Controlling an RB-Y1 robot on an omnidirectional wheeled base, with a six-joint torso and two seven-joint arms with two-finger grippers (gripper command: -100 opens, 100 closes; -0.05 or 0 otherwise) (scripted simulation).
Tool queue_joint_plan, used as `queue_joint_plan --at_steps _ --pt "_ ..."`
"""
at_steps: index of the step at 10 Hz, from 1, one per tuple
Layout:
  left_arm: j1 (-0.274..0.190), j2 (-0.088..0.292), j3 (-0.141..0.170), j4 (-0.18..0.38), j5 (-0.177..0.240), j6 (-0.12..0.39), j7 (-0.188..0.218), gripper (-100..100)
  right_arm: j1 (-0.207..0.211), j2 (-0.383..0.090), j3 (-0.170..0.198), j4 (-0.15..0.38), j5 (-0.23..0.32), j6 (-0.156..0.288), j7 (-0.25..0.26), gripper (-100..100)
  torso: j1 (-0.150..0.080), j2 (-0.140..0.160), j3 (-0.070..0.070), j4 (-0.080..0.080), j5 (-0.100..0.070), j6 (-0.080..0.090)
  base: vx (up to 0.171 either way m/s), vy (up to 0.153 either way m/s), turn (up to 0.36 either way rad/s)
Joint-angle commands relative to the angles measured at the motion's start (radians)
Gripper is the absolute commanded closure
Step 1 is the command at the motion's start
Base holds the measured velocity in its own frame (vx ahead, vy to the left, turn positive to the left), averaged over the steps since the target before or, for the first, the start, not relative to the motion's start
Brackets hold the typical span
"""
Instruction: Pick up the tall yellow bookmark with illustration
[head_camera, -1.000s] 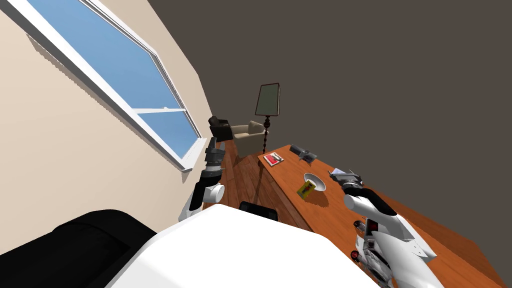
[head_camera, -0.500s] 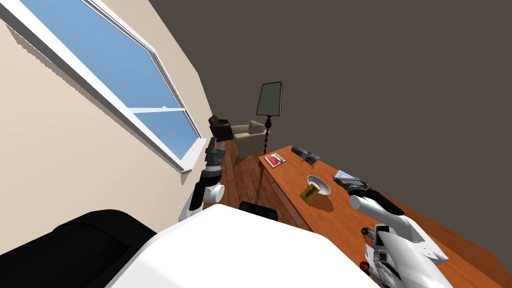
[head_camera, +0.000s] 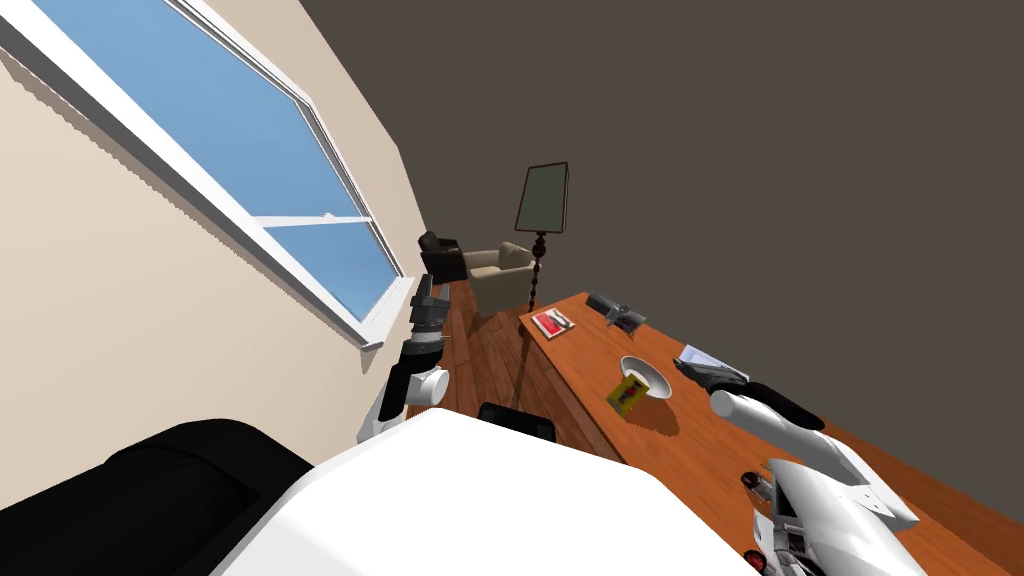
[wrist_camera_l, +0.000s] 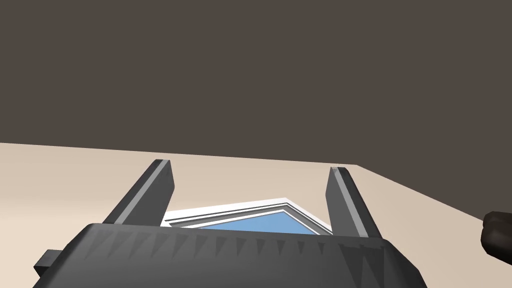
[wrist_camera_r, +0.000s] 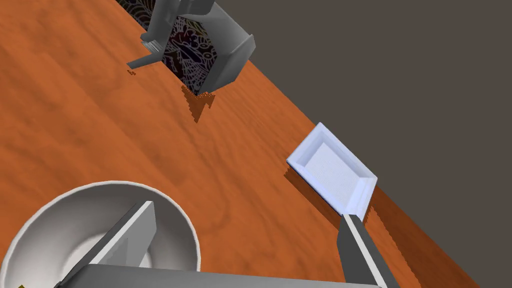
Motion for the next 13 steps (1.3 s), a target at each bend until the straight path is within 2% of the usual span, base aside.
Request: queue_joint_plan --at_steps 1,2,3,4,5,6,7,8,9,10,11,12,13 --pt "0.000 0.000 0.000 0.000 0.000 0.000 0.000 0 -0.025 -0.005 -0.027 0.050 0.003 0.050 -0.050 -100 0.000 0.000 0.000 0.000 0.000 0.000 0.078 0.062 0.015" --pt "0.000 0.000 0.000 0.000 0.000 0.000 0.000 0 -0.025 -0.005 -0.027 0.068 0.003 0.071 -0.060 -100 0.001 -0.001 -0.001 0.000 0.000 0.000 0.071 0.055 0.006" --pt "0.000 0.000 0.000 0.000 0.000 0.000 0.000 0 -0.051 -0.020 -0.043 0.112 -0.007 0.103 -0.097 -100 0.001 -0.001 -0.001 0.000 0.000 0.000 0.090 0.061 0.014" --pt "0.000 0.000 0.000 0.000 0.000 0.000 0.000 0 -0.051 -0.020 -0.043 0.131 -0.007 0.124 -0.106 -100 0.002 -0.002 -0.001 0.000 0.000 0.000 0.079 0.053 0.008" --pt "0.000 0.000 0.000 0.000 0.000 0.000 0.000 0 -0.075 -0.035 -0.059 0.154 -0.016 0.162 -0.151 -100 0.001 -0.002 -0.001 0.000 0.000 0.000 0.082 0.053 0.011" --pt "0.000 0.000 0.000 0.000 0.000 0.000 0.000 0 -0.075 -0.035 -0.059 0.191 -0.016 0.175 -0.151 -100 0.001 -0.002 -0.001 0.000 0.000 0.000 0.066 0.050 0.006" --pt "0.000 0.000 0.000 0.000 0.000 0.000 0.000 0 -0.099 -0.049 -0.074 0.235 -0.023 0.203 -0.188 -100 0.001 -0.001 -0.001 0.000 0.000 0.000 0.056 0.071 0.006" --pt "0.000 0.000 0.000 0.000 0.000 0.000 0.000 0 -0.099 -0.049 -0.074 0.251 -0.023 0.220 -0.192 -100 0.002 0.000 0.000 0.000 0.000 0.000 0.053 0.049 -0.003" --pt "0.000 0.000 0.000 0.000 0.000 0.000 0.000 0 -0.121 -0.062 -0.088 0.296 -0.029 0.247 -0.227 -100 0.001 0.000 0.000 0.000 0.000 0.000 0.070 0.046 -0.001" --pt "0.000 0.000 0.000 0.000 0.000 0.000 0.000 0 -0.121 -0.062 -0.088 0.307 -0.029 0.268 -0.231 -100 0.001 -0.001 0.000 0.000 0.000 0.000 0.064 0.035 -0.004" --pt "0.000 0.000 0.000 0.000 0.000 0.000 0.000 0 -0.141 -0.074 -0.101 0.348 -0.034 0.298 -0.267 -100 0.000 0.000 0.000 0.000 0.000 0.000 0.068 0.034 -0.005" --pt "0.000 0.000 0.000 0.000 0.000 0.000 0.000 0 -0.141 -0.074 -0.101 0.361 -0.034 0.310 -0.267 -100 0.000 -0.001 0.000 0.000 0.000 0.000 0.058 0.039 -0.007" --pt "0.000 0.000 0.000 0.000 0.000 0.000 0.000 0 -0.159 -0.084 -0.112 0.399 -0.037 0.348 -0.299 -100 0.000 0.000 0.000 0.000 0.000 0.000 0.062 0.042 -0.017"
